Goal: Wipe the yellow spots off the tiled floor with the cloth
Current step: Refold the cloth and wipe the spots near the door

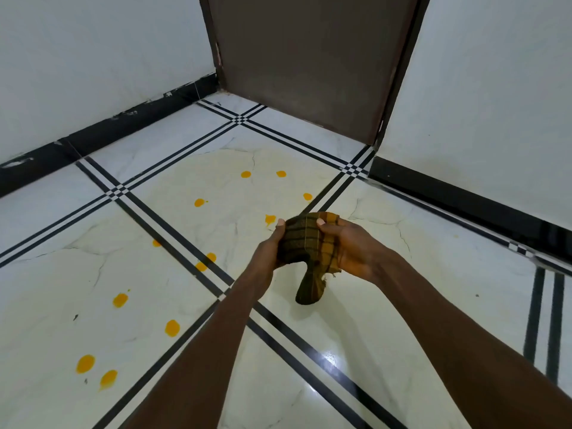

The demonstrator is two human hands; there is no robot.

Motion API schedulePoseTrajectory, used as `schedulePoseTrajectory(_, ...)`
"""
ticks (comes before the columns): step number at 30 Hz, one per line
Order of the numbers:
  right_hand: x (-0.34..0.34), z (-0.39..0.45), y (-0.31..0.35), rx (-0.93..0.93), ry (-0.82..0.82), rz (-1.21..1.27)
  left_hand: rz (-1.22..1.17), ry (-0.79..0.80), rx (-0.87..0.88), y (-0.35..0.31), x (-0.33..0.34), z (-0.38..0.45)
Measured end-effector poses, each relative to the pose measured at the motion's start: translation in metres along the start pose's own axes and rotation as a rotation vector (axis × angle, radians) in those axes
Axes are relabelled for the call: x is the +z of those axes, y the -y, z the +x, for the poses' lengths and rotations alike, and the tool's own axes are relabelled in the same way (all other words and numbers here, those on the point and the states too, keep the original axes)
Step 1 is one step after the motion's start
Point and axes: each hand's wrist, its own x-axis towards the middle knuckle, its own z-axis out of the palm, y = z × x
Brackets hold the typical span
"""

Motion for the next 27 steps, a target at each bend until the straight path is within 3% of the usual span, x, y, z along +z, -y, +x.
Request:
schedulePoseTrajectory(7,-0.021,0.003,0.009,0.005,-0.332,-0.207,0.168,-0.070,0.214,-0.023,-0.004,0.001)
schedulePoseTrajectory(12,-0.033,-0.003,0.023,-0.110,-0.289,-0.288,0.267,-0.164,0.314,-0.047,-0.002,-0.001)
schedulePoseTrajectory(17,-0.034,-0.008,0.041,-0.265,-0.208,-0.564,0.269,-0.162,0.383,-0.068,-0.002,-0.009)
schedulePoseTrajectory(22,-0.030,-0.002,0.045,-0.382,-0.333,-0.999,0.403,-0.090,0.512,-0.075,-0.007,-0.008)
schedulePoseTrajectory(27,-0.035,0.001,0.039,-0.521,-0.446,-1.090,0.555,0.000,0.529,-0.077,-0.006,-0.011)
